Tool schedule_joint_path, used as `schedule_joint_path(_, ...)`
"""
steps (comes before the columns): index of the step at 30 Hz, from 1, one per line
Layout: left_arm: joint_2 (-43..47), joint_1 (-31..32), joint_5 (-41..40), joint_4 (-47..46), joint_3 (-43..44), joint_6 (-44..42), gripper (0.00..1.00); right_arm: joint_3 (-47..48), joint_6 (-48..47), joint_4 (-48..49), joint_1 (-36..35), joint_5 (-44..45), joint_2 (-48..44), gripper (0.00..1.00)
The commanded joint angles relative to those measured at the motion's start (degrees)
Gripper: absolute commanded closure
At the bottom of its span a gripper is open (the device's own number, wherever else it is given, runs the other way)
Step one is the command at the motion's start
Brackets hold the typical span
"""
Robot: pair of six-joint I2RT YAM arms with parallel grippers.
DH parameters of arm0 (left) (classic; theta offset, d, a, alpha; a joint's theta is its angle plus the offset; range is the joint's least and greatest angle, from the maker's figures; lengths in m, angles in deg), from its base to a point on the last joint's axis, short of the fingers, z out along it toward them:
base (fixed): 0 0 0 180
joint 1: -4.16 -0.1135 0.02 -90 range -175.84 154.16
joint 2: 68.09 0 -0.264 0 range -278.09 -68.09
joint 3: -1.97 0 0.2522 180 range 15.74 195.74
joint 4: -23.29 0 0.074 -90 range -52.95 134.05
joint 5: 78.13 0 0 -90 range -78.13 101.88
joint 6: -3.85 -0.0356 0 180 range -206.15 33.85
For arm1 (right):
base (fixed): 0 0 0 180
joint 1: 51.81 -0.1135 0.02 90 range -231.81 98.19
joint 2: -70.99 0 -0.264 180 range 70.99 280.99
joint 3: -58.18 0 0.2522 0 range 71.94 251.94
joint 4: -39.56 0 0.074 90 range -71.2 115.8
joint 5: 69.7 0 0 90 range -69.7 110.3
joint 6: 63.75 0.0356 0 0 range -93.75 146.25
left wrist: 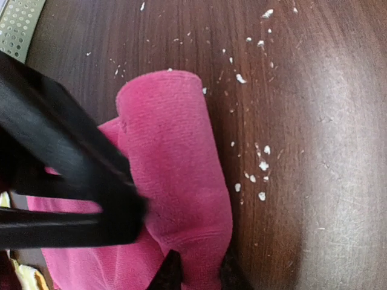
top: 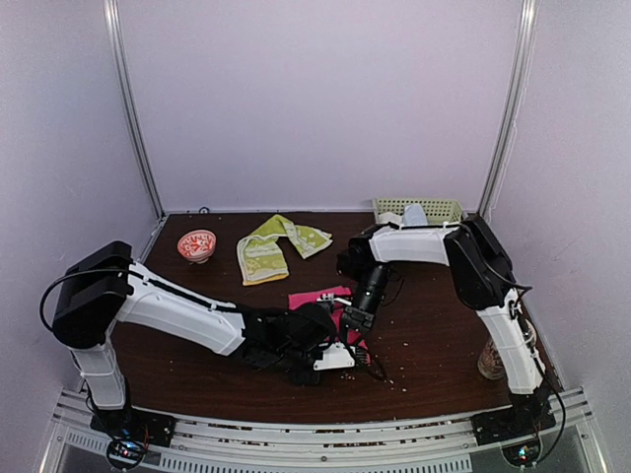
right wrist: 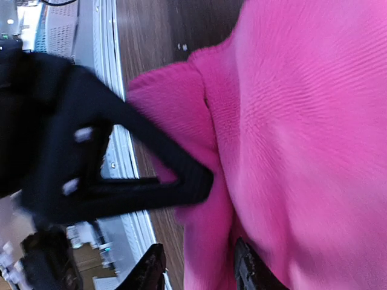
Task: Roll the towels
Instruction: Roll the towel at the center of the board.
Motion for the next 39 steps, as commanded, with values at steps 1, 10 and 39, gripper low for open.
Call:
schedule_joint_path(1, -0.7, -2.8, 12.1, 5.5, 0.7, 4.6, 0.84, 2.3, -0.4, 3.6, 4.8, 7.9, -10.7, 0.6)
schedule_joint_path(10, -8.2, -15.0, 42.2, 13.9, 8.8, 12.8, 0.95, 6.6, 0.5, 3.6, 13.4, 5.4, -25.0, 0.63)
schedule_joint_path(39, -24.2, -25.3, 70.7, 20.6, 19.5, 26.0, 0.97, -42.1, -6.6, 53.8, -16.1, 39.9, -39.8, 0.53)
